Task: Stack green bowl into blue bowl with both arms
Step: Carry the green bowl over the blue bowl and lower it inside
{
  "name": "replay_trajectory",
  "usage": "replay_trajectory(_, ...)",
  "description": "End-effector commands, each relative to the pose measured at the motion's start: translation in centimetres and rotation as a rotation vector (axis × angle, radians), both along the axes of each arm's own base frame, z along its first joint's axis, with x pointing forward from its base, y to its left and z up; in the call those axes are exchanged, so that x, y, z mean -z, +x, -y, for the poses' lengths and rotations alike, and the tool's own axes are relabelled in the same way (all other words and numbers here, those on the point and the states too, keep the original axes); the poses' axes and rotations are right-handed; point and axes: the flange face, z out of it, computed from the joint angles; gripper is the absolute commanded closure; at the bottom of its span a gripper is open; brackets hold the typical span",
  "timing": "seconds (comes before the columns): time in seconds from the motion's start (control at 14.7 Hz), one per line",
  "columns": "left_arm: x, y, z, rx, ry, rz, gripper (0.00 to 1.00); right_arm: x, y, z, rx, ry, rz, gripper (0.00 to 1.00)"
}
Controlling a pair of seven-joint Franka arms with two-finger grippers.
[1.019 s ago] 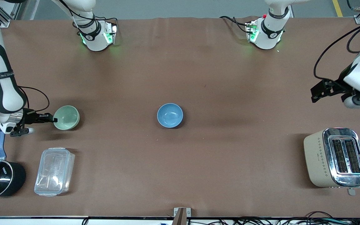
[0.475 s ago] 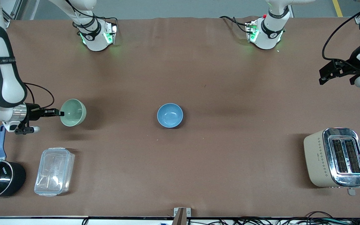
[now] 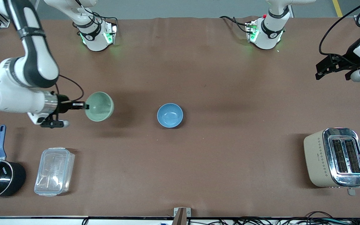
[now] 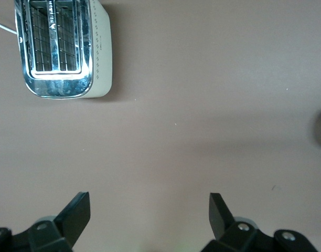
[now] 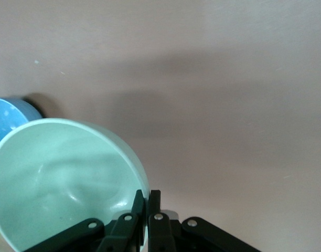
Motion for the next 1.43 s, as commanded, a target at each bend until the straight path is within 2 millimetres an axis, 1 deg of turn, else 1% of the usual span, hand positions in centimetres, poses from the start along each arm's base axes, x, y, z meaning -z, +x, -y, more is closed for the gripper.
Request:
replay_trajectory(0.0,-0.2,-0.7,0.8,0.036,-0.012,-0.001,0.0,-1.0,-2.2,-7.5,0.084,-0.046,0.001,0.98)
replay_trajectory(0.14,-0.1,-0.8,1.0,0.039,-0.011,-0.003,0.0,-1.1,-3.3,-13.2,0.143,-0.085,0.014,0.98)
replay_trajectory(0.2,-0.2,-0.8,1.0,0.039,-0.011,-0.001,0.0,-1.2,-3.8,-15.6,0.174,-0.091,0.034,0.98)
replay_trajectory(0.27,-0.2,-0.7,0.9,0.036,-0.012,-0.001,0.0,-1.1,-4.2,-17.3,0.198,-0.094,0.044,0.98)
replay_trajectory(0.34,-0.2,-0.7,0.8,0.035,-0.011,-0.001,0.0,-0.5,-4.7,-19.0,0.224,-0.099,0.049,0.98)
replay_trajectory(0.41,-0.2,-0.6,0.7,0.033,-0.012,0.0,0.0,0.7,-5.3,-21.3,0.252,-0.105,0.058,0.98)
replay_trajectory(0.54,0.3,-0.2,1.0,0.039,-0.01,-0.004,0.0,2.8,-6.2,-24.5,0.289,-0.109,0.072,0.98)
replay_trajectory(0.61,0.2,-0.2,1.0,0.039,-0.01,-0.004,0.0,3.8,-6.7,-26.1,0.311,-0.108,0.083,0.98)
replay_trajectory(0.68,0.2,-0.2,1.0,0.039,-0.008,-0.001,0.0,4.9,-7.0,-27.2,0.338,-0.107,0.093,0.98)
replay_trajectory(0.75,0.0,-0.3,0.9,0.038,-0.008,0.001,0.0,6.0,-7.1,-27.9,0.359,-0.11,0.099,0.98)
replay_trajectory(1.02,0.1,-0.2,0.8,0.033,-0.008,0.001,0.0,9.1,-6.4,-27.8,0.391,-0.112,0.119,0.98)
replay_trajectory(1.15,0.2,0.0,0.5,0.028,-0.005,0.0,0.0,10.1,-6.4,-28.1,0.392,-0.113,0.125,0.96)
replay_trajectory(1.29,0.2,0.0,0.3,0.025,-0.006,0.001,0.0,10.3,-6.8,-28.7,0.382,-0.114,0.124,0.94)
replay_trajectory(1.36,0.2,0.0,0.3,0.025,-0.007,0.002,0.0,10.7,-6.9,-28.8,0.381,-0.118,0.119,0.91)
